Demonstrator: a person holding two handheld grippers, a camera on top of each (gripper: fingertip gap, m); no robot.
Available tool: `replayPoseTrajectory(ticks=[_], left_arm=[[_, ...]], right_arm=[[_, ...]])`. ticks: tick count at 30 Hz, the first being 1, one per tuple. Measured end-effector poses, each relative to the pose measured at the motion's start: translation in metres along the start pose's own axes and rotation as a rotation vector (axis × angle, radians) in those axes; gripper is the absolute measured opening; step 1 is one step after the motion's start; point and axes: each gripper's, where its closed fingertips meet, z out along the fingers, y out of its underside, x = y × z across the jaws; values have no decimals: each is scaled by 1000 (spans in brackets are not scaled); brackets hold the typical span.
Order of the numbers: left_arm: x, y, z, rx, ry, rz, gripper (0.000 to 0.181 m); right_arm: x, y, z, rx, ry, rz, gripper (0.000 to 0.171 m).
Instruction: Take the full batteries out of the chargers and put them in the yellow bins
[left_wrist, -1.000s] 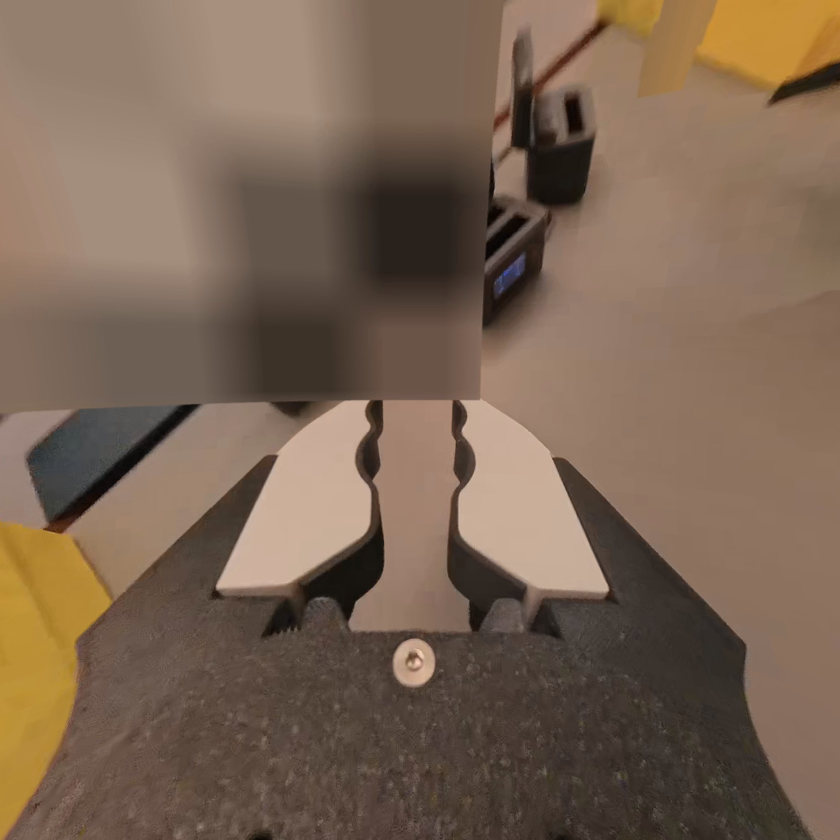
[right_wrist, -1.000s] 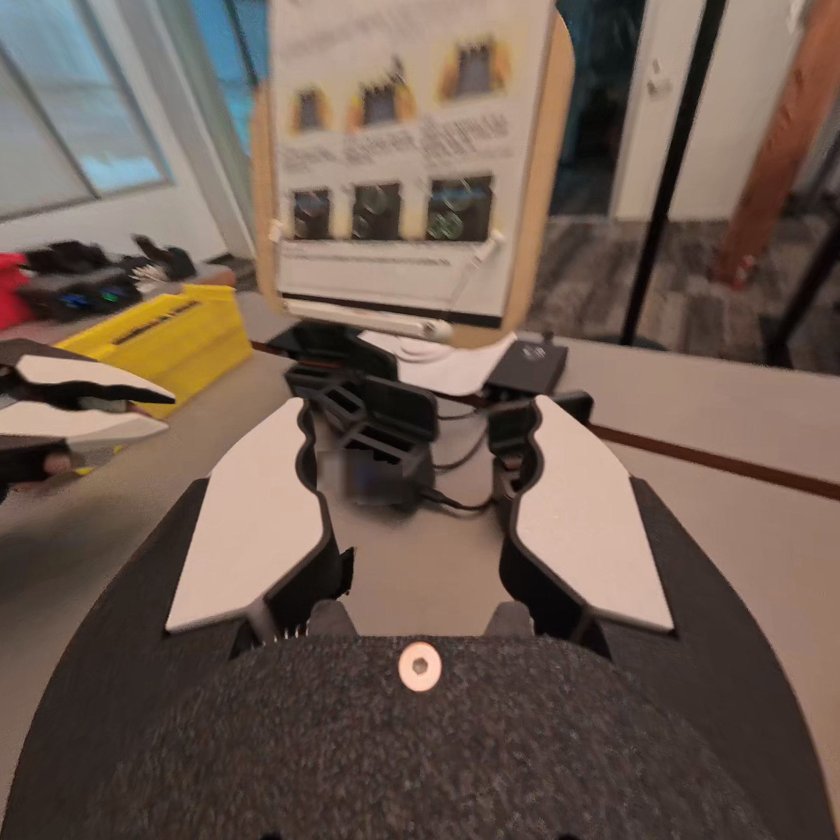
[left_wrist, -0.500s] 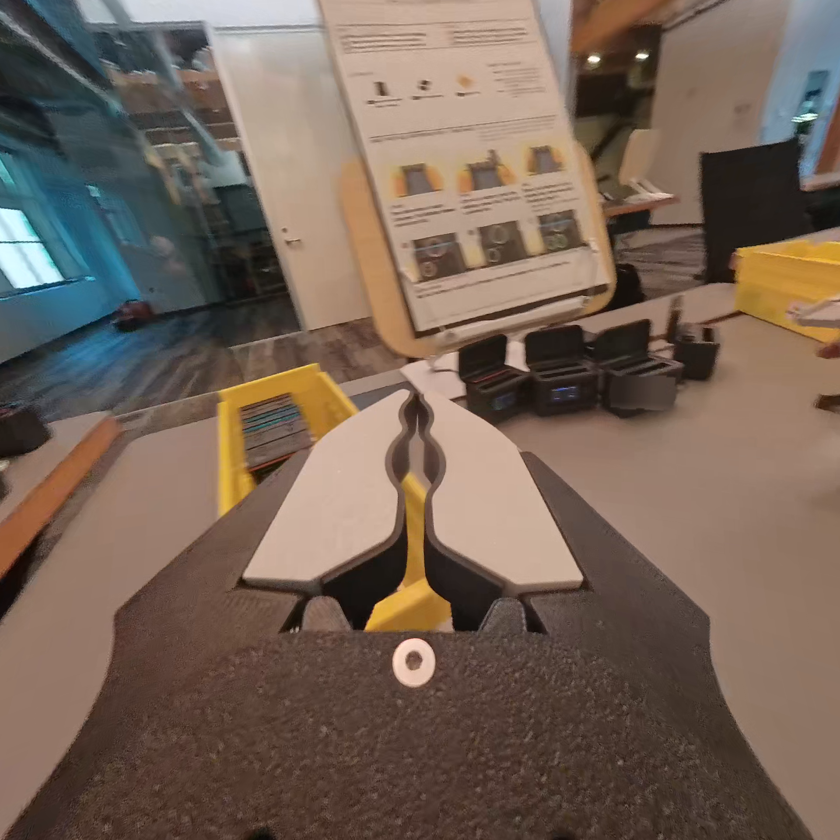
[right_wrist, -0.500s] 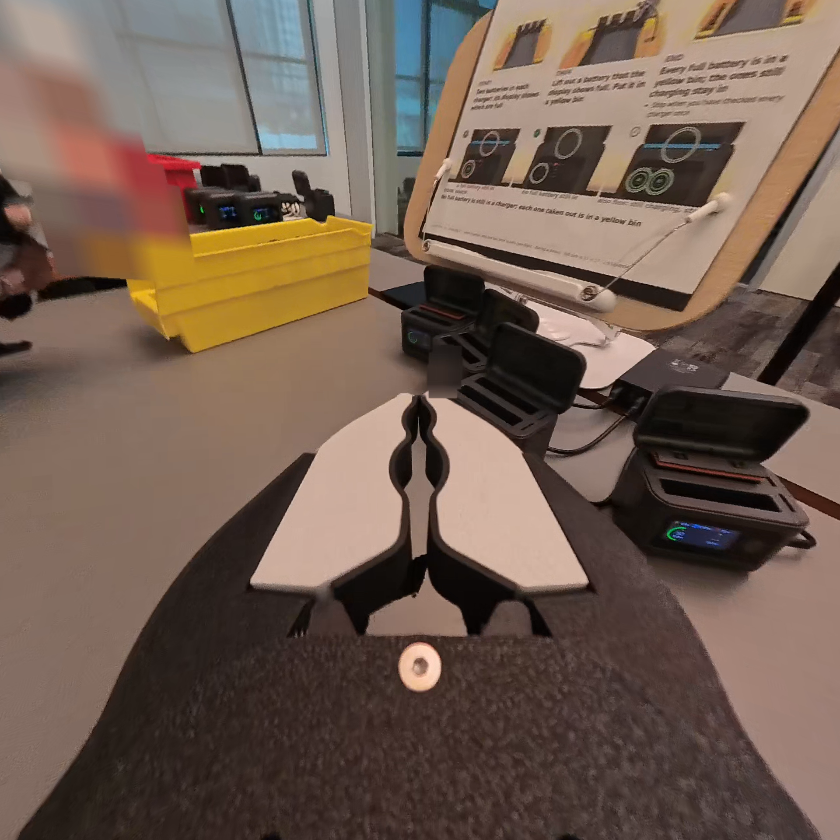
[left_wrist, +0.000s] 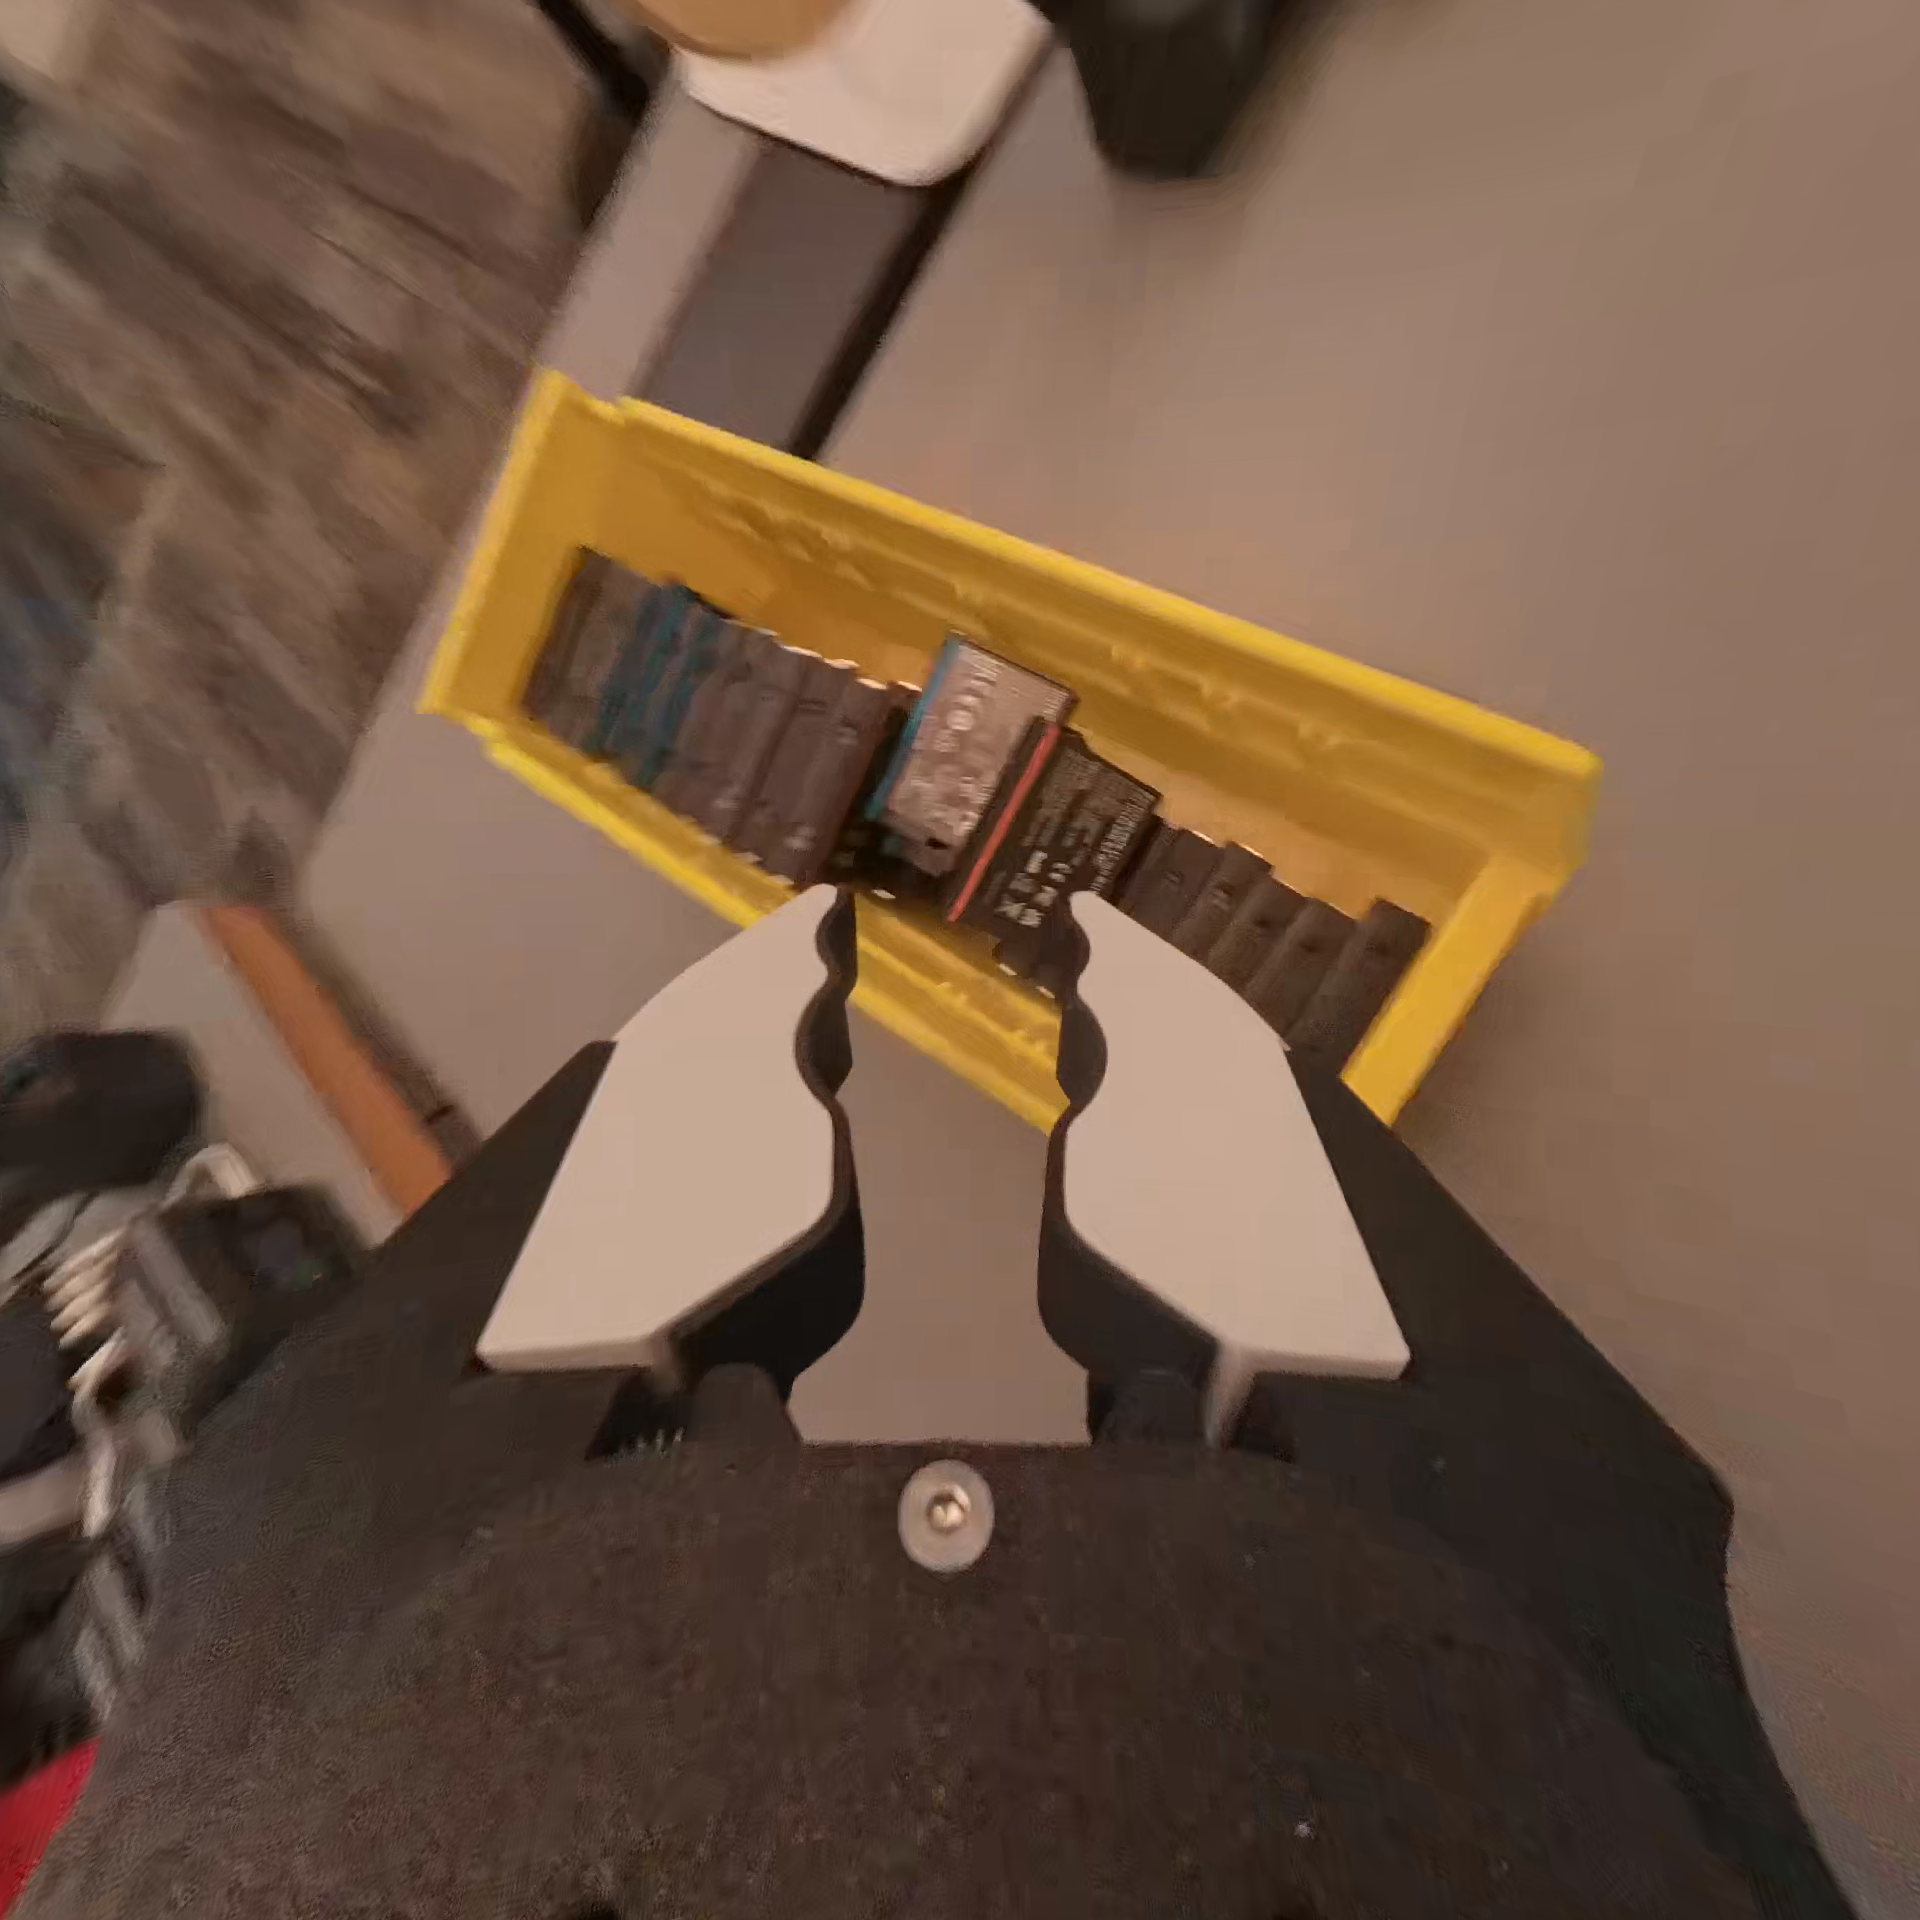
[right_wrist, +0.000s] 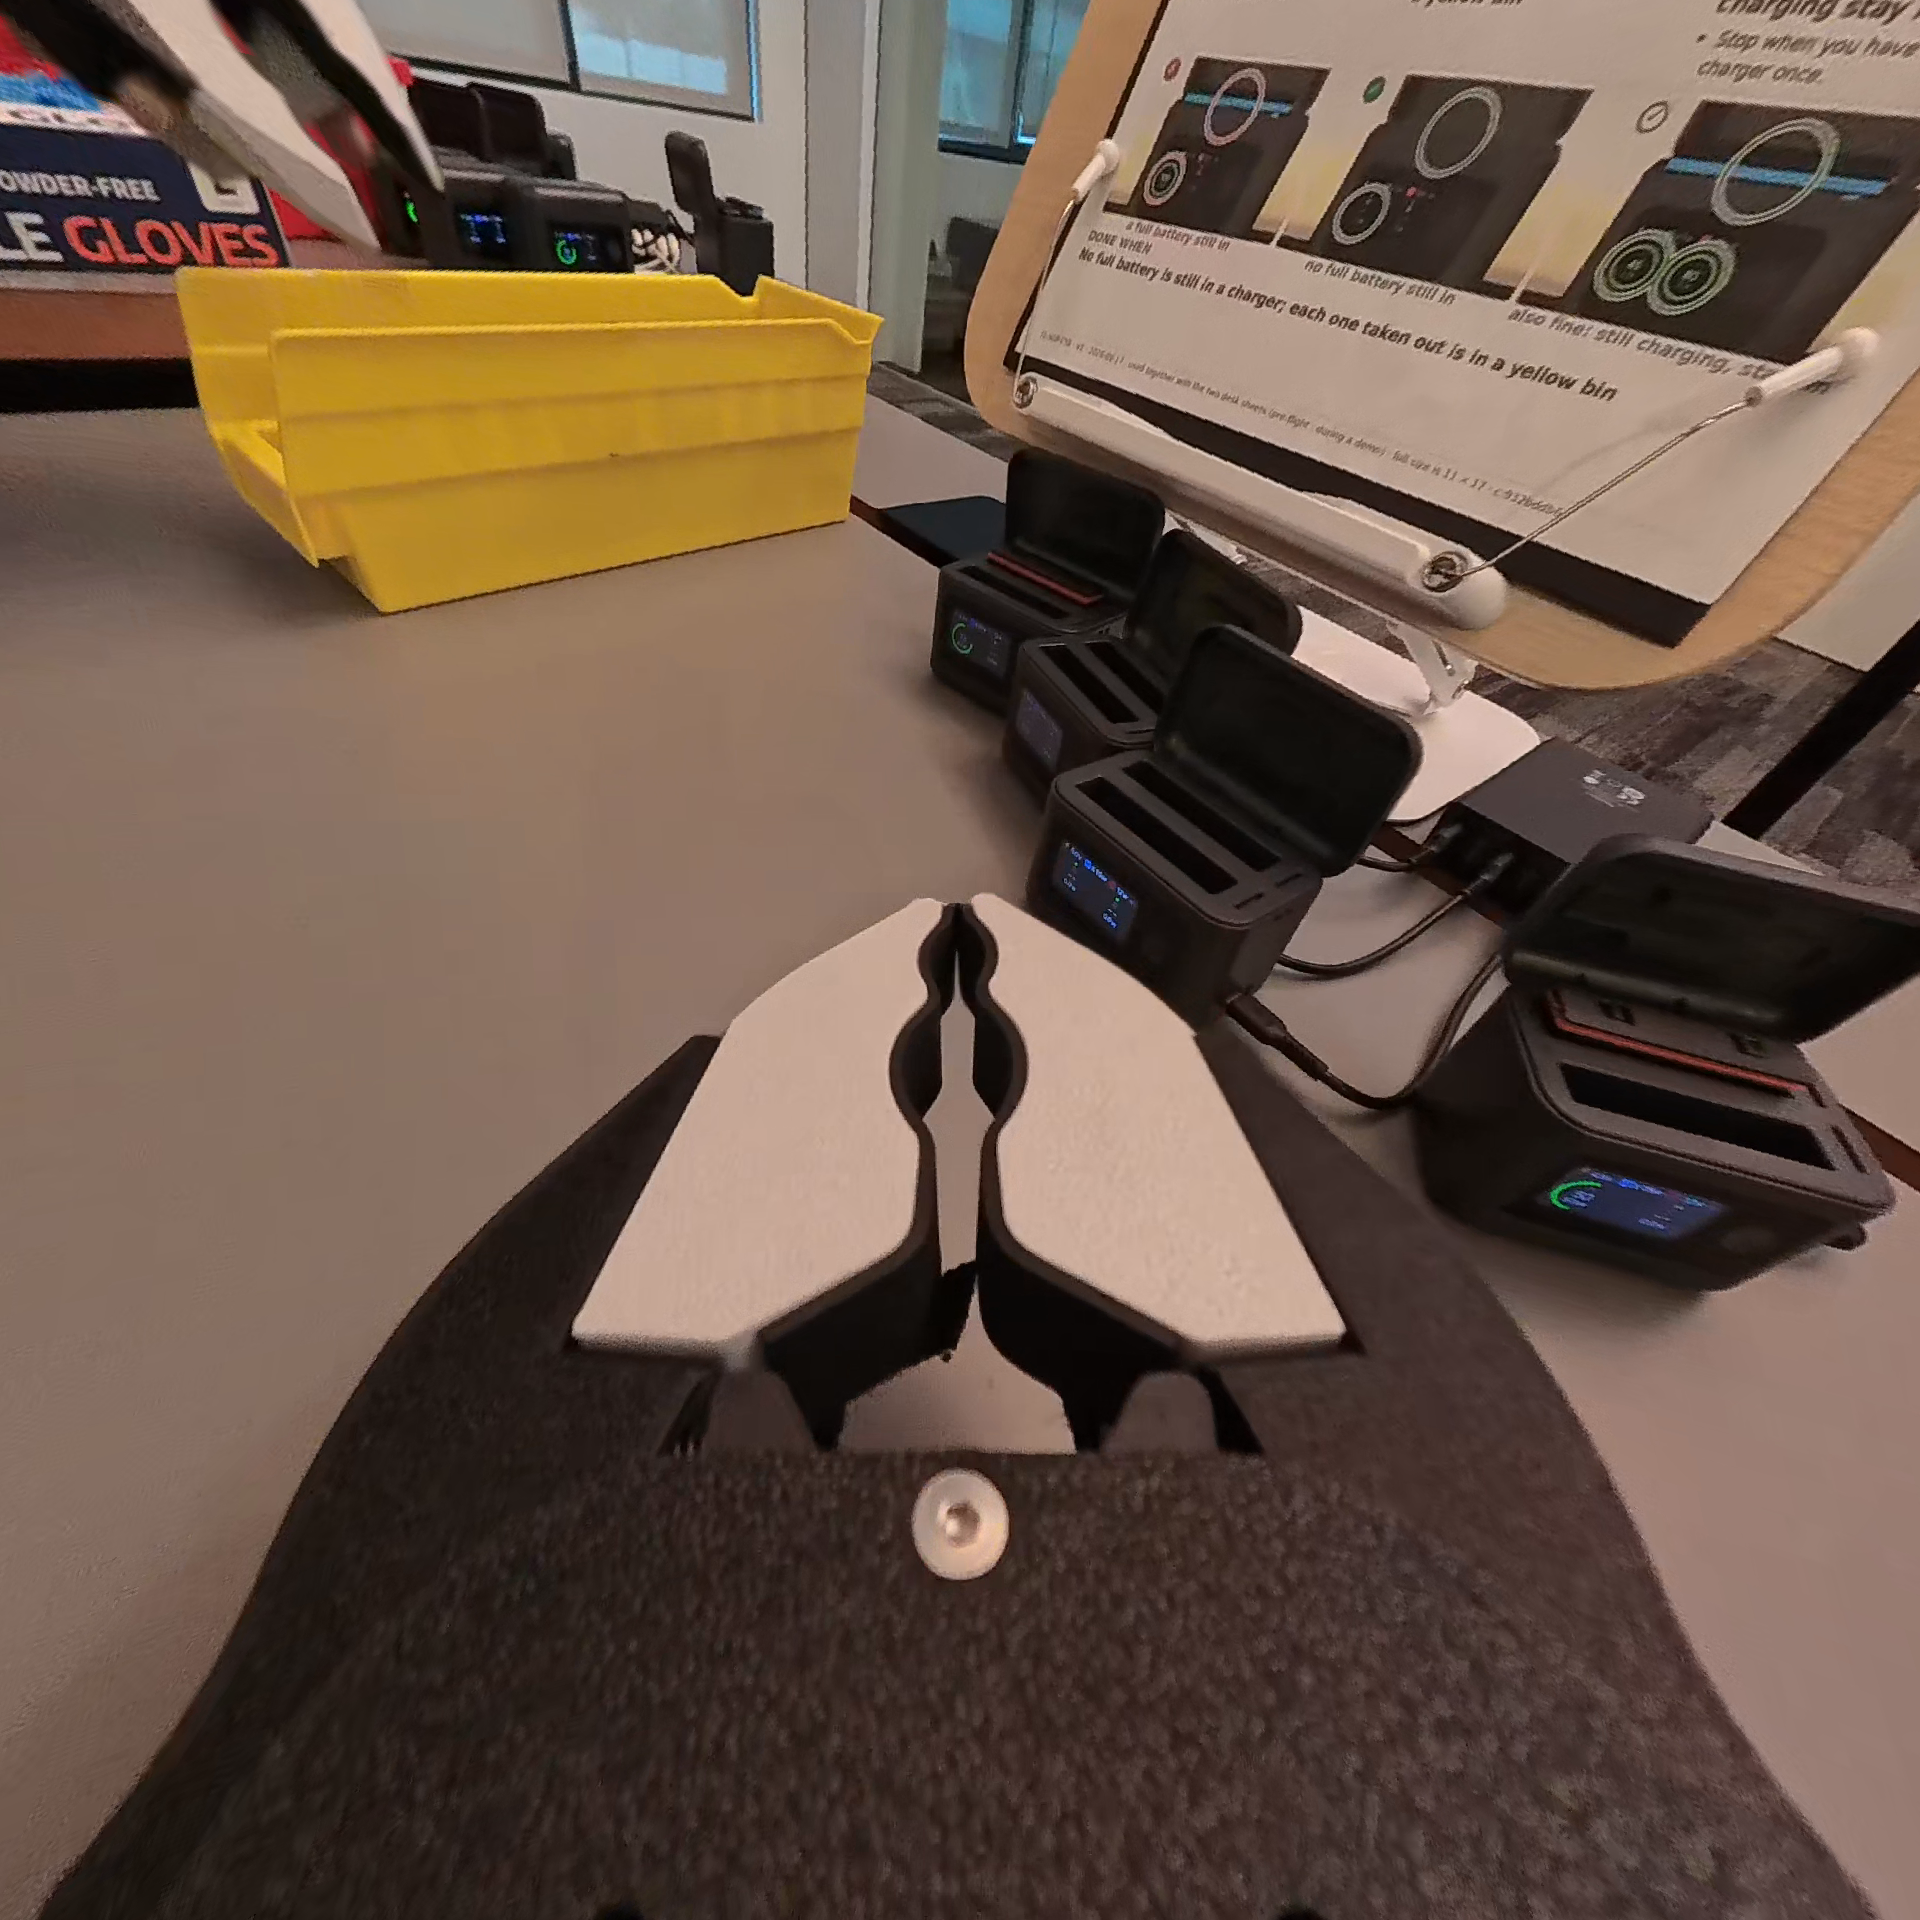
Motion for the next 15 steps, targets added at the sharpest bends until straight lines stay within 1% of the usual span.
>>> replayPoseTrajectory(ticks=[1,2,4,7,11,13,15], left_arm=[[4,1,9,-33,80,18,37],[4,1,17,-63,123,36,36],[5,7,32,-144,197,73,39],[10,11,49,-224,296,85,39],[12,16,59,-322,329,160,38],[18,25,61,-392,342,213,40],[19,25,65,-406,316,257,40]], right_arm=[[-1,1,0,-7,-8,-3,0],[-3,2,1,-14,-16,-7,0],[-6,5,2,-29,-32,-21,0],[-12,10,5,-56,-59,-39,0],[-16,14,7,-79,-80,-51,0],[-17,15,7,-83,-87,-45,0],[-18,16,8,-87,-95,-34,0]])
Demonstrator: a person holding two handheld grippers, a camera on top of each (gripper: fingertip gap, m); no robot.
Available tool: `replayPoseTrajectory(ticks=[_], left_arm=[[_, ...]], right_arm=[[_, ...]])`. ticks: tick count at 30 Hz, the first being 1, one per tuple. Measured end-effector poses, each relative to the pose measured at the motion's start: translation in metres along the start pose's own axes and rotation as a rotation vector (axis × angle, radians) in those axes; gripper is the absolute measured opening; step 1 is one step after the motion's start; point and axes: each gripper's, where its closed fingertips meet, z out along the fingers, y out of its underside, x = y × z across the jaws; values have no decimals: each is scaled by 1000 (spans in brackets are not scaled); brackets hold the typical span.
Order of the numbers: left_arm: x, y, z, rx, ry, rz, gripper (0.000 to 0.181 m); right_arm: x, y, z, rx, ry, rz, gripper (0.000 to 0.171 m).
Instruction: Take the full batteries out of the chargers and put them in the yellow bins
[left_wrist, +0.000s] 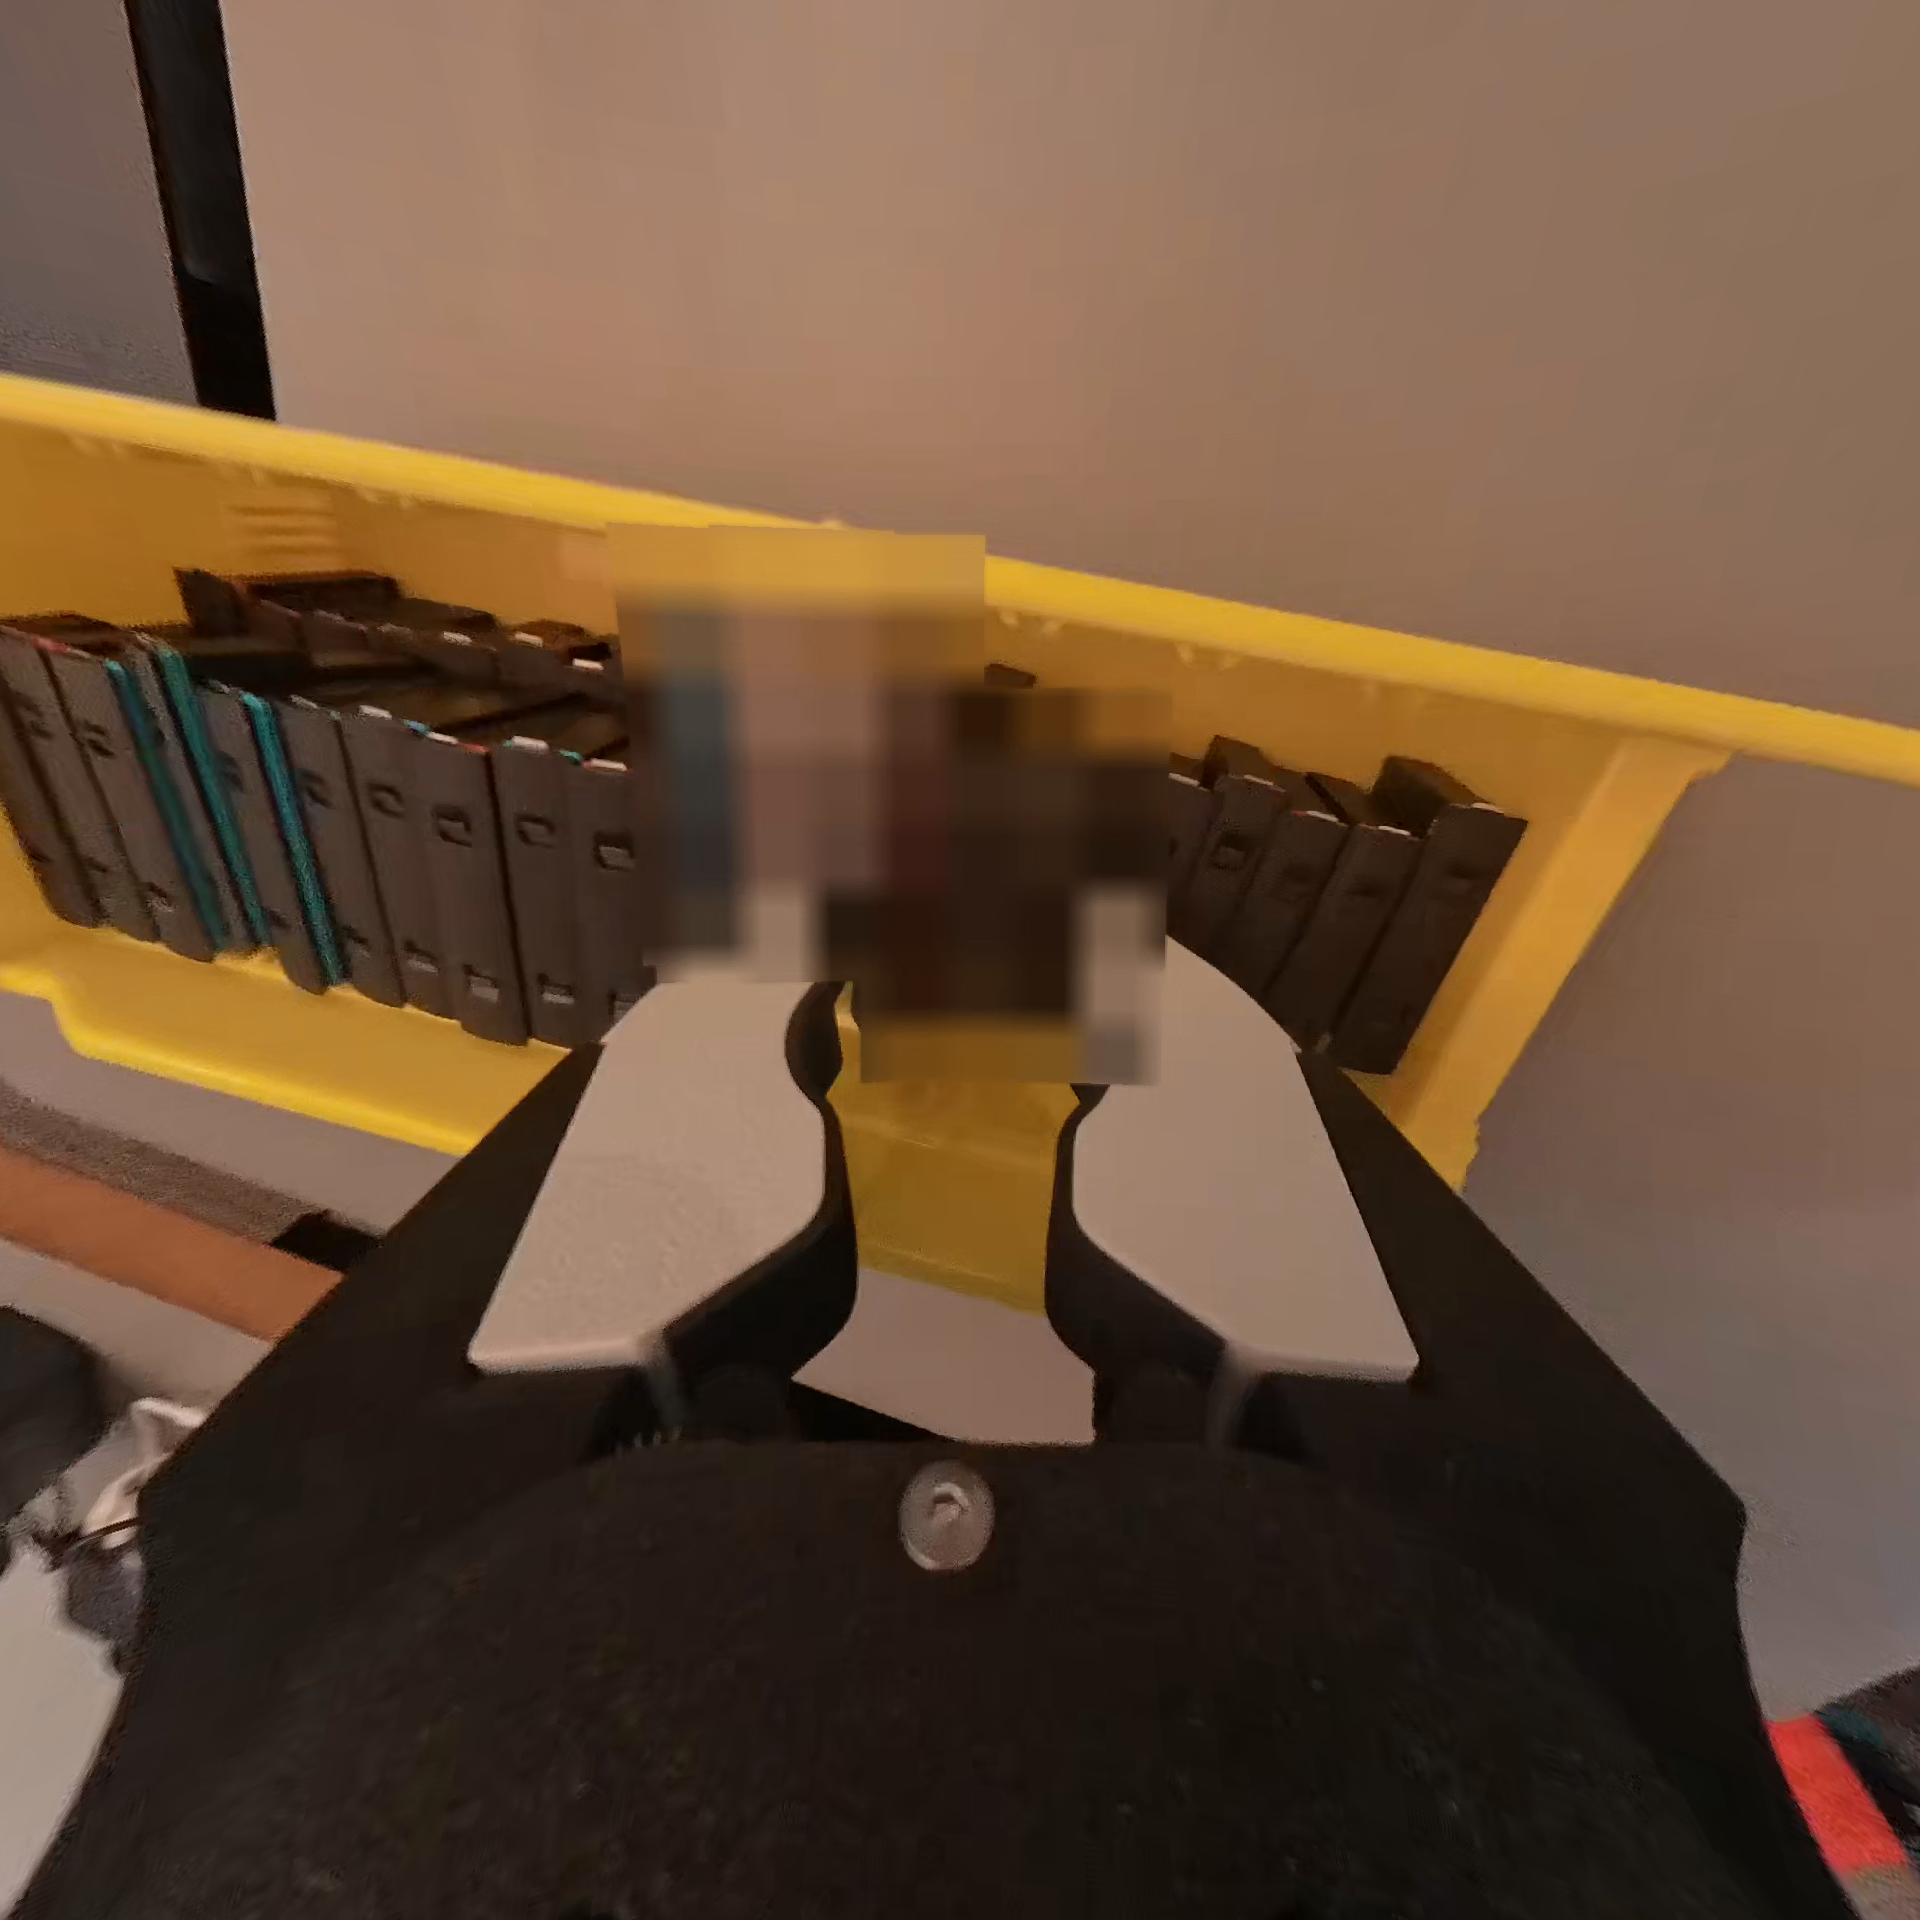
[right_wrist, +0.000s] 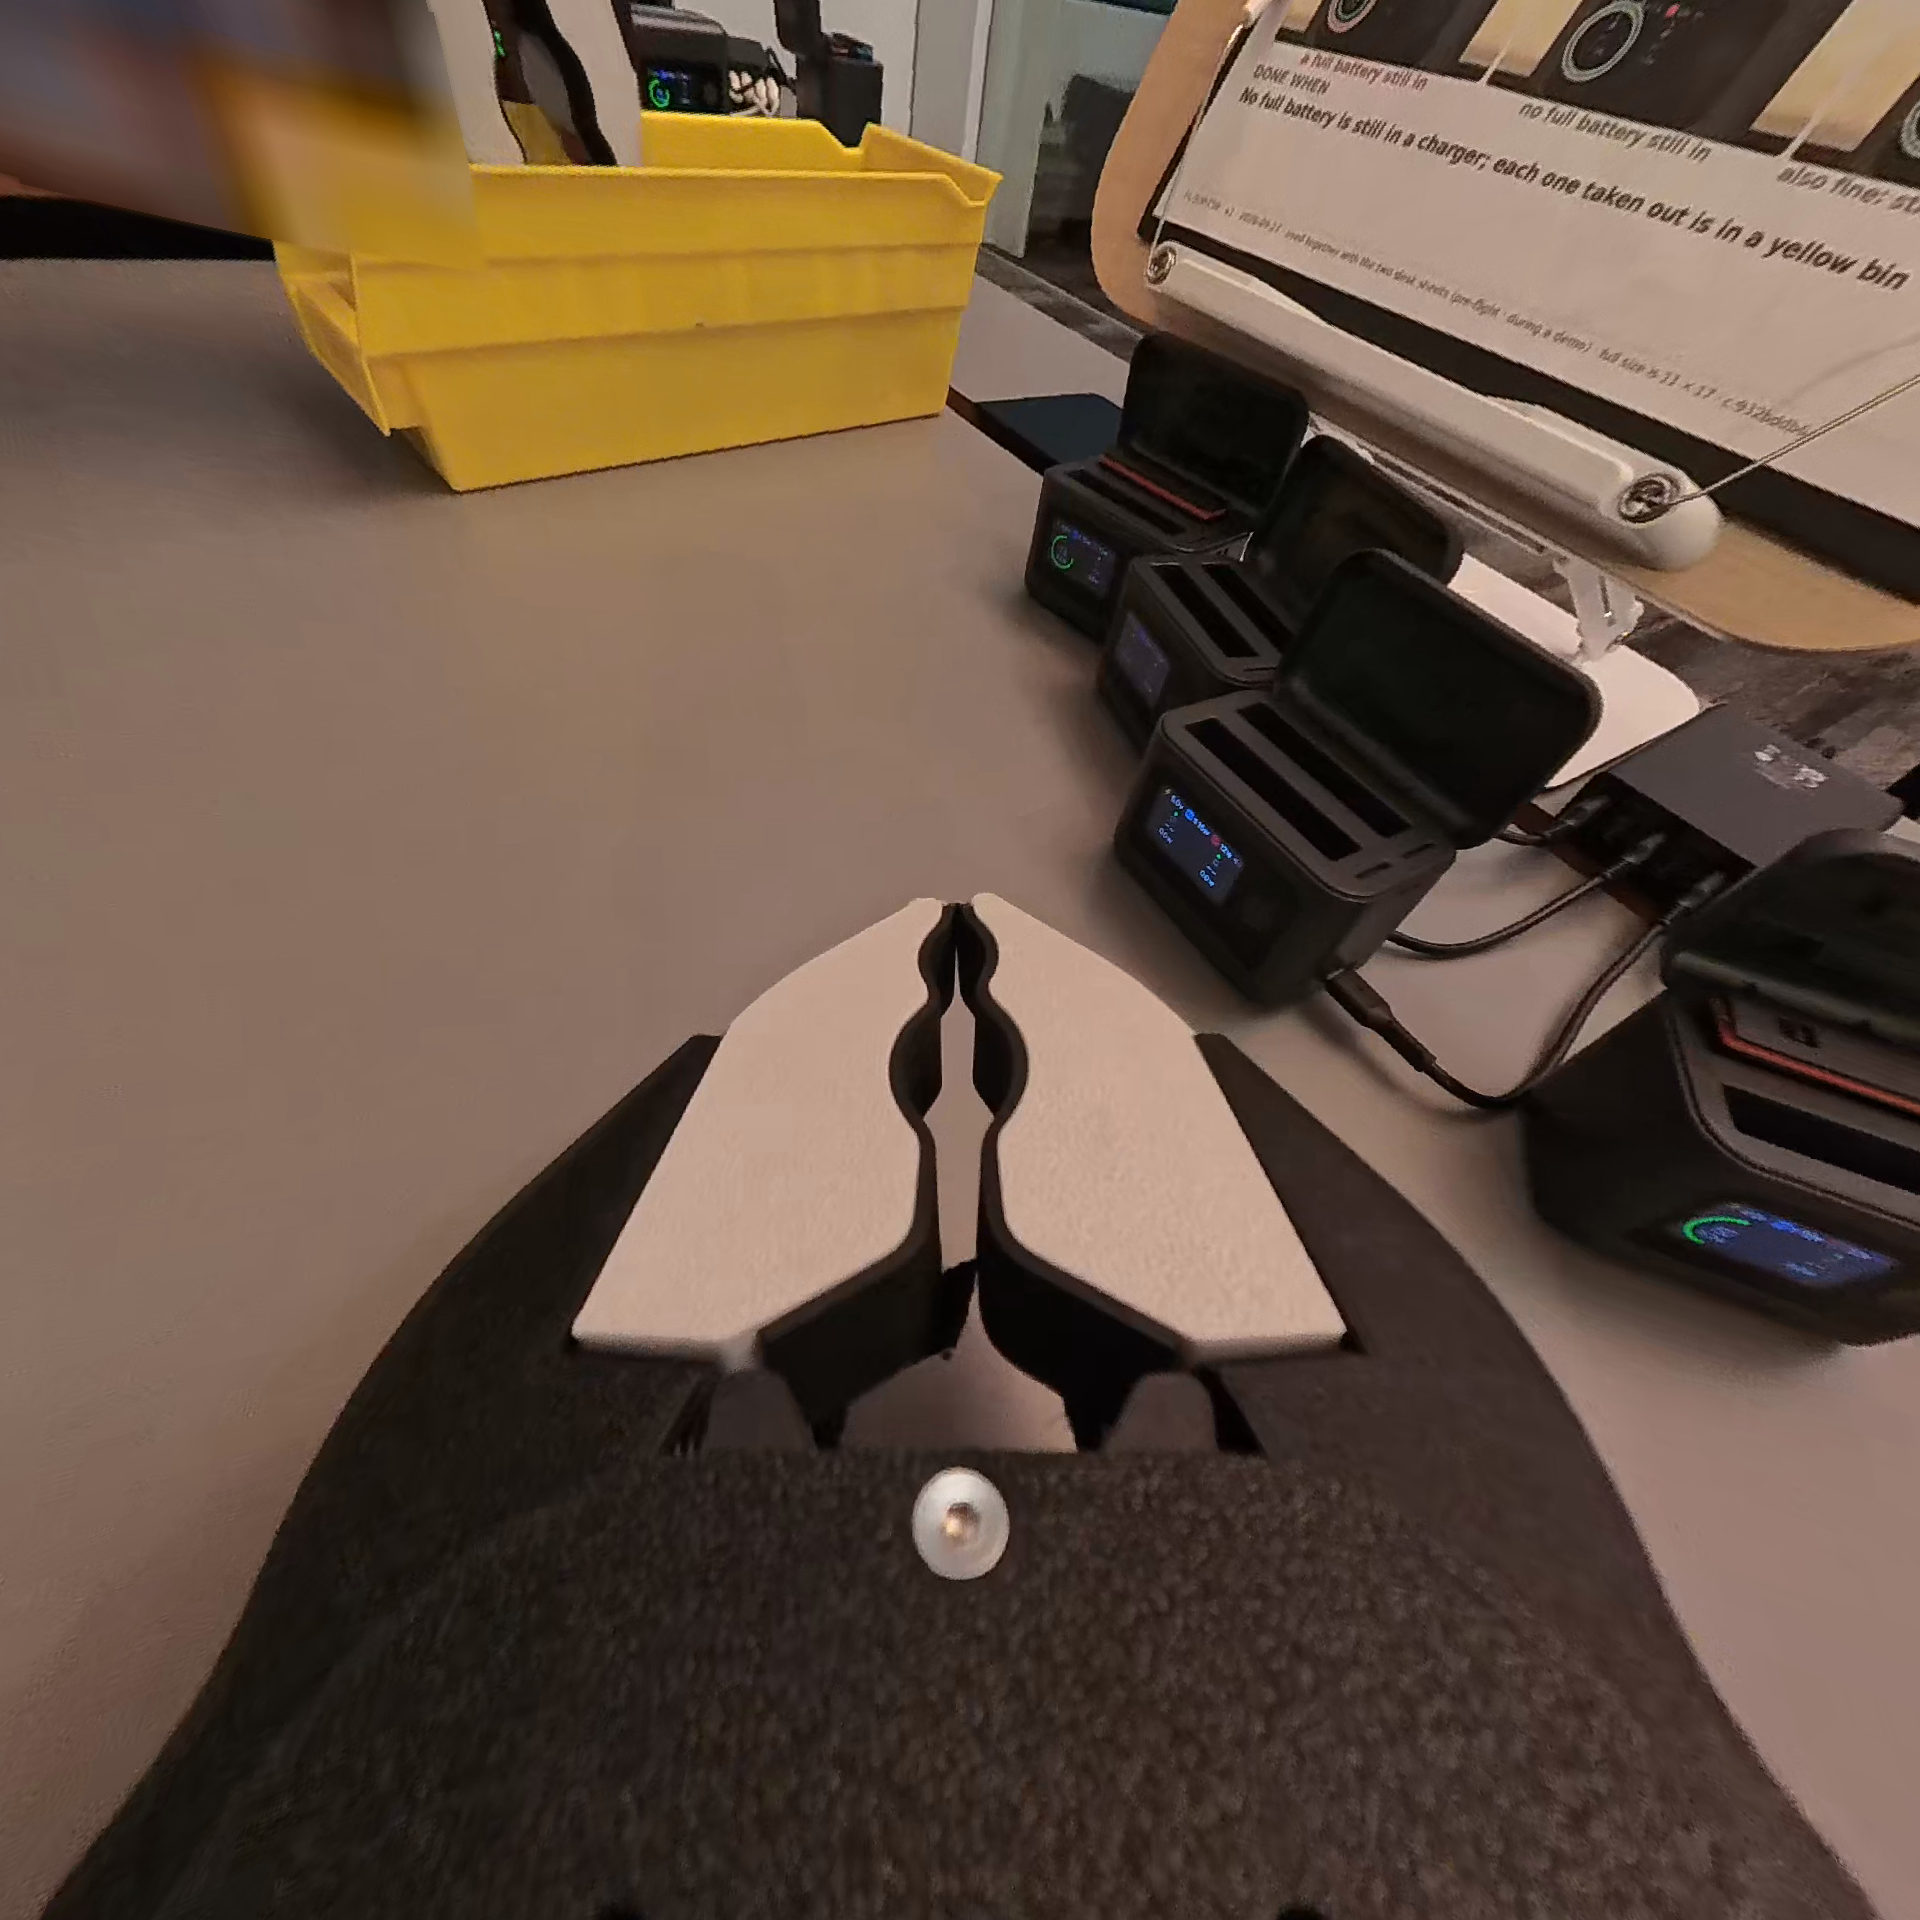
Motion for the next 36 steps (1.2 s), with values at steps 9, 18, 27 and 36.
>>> replayPoseTrajectory(ticks=[9,18,27,36], left_arm=[[-1,-1,-8,-3,-169,37,22],[12,0,-19,40,-214,52,15],[11,-2,-16,18,-147,68,18],[23,1,-10,32,-112,65,18]], right_arm=[[-2,2,1,-10,-8,0,0],[-10,6,4,-38,-33,-20,0],[-11,8,5,-50,-46,-21,0],[-15,11,7,-65,-60,-25,0]])
